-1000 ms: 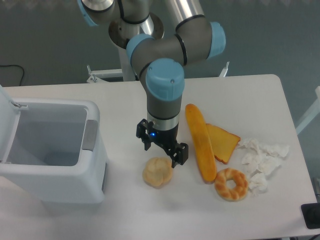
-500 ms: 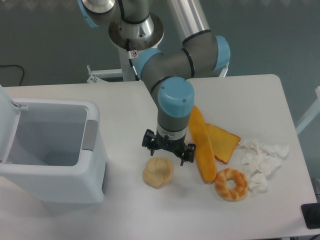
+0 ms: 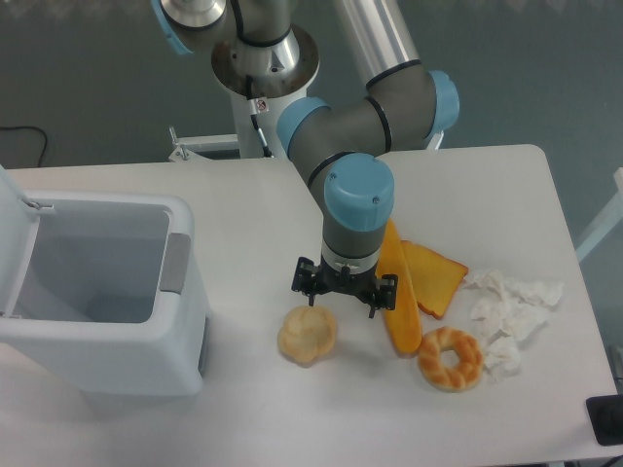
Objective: Pick up the round bread
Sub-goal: 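Position the open gripper directly above the round bread bun, then lower the gripper onto the round bread bun and close it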
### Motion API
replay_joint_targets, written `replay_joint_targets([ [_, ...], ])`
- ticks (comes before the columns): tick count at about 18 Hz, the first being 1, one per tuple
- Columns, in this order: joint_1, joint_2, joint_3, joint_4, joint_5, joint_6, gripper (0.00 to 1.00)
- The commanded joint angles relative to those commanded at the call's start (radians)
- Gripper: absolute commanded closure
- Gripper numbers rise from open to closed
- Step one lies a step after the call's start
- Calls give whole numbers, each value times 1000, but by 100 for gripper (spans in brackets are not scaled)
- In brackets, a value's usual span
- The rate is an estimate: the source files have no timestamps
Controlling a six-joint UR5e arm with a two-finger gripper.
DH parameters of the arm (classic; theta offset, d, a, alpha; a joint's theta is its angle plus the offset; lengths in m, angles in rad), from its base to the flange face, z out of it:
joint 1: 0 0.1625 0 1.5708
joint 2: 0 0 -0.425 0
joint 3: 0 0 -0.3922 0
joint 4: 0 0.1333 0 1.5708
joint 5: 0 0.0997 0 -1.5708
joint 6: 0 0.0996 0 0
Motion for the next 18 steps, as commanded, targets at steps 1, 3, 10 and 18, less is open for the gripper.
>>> replay_joint_targets([
  [1, 0, -1, 0, -3, 5, -17, 0],
  [3, -2, -5, 0, -2, 31, -54, 0],
  [10, 0, -43, -11, -2, 32, -232, 0],
  [18, -2, -106, -6, -2, 9, -339, 0],
])
